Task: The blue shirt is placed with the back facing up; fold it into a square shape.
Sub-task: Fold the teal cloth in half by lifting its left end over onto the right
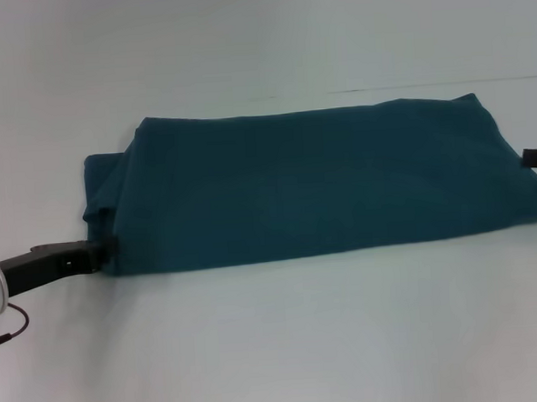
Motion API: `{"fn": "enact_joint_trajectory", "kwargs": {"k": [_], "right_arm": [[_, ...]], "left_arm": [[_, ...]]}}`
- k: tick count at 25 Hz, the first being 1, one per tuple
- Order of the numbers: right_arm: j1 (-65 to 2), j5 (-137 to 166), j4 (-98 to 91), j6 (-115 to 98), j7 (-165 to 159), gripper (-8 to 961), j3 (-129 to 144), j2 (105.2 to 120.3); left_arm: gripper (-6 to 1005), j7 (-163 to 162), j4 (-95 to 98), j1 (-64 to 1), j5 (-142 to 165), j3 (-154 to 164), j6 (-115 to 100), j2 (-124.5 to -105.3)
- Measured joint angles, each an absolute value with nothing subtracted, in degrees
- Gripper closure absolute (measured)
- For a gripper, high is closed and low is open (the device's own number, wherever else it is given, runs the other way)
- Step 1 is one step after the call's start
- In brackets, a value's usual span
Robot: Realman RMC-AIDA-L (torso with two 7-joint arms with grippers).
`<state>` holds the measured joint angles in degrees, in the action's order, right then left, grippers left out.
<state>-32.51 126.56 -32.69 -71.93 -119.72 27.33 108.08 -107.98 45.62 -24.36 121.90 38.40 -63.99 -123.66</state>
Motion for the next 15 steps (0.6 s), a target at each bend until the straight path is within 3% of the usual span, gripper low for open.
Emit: {"fn": "enact_joint_trajectory", "kwargs": {"k": [1,6,15], "right_arm": [[-32.49,127.08,-32.69,-70.96,-120.09,240,27.33,108.13],[-32.37,129.23,-32.60,-67.69,-120.95,240,27.33,108.41],[-33.02,132.34,-32.34,-64.47,-121.11,239,27.42,110.30]], "left_arm": [[988,-107.99,45.62,-24.36,121.90,38.41,-63.99,-123.66],[986,-108.01,45.63,-24.60,121.90,38.40,-63.98,-123.66],[982,-108.01,45.18,-25.32,121.90,38.41,-63.72,-123.63]]}}
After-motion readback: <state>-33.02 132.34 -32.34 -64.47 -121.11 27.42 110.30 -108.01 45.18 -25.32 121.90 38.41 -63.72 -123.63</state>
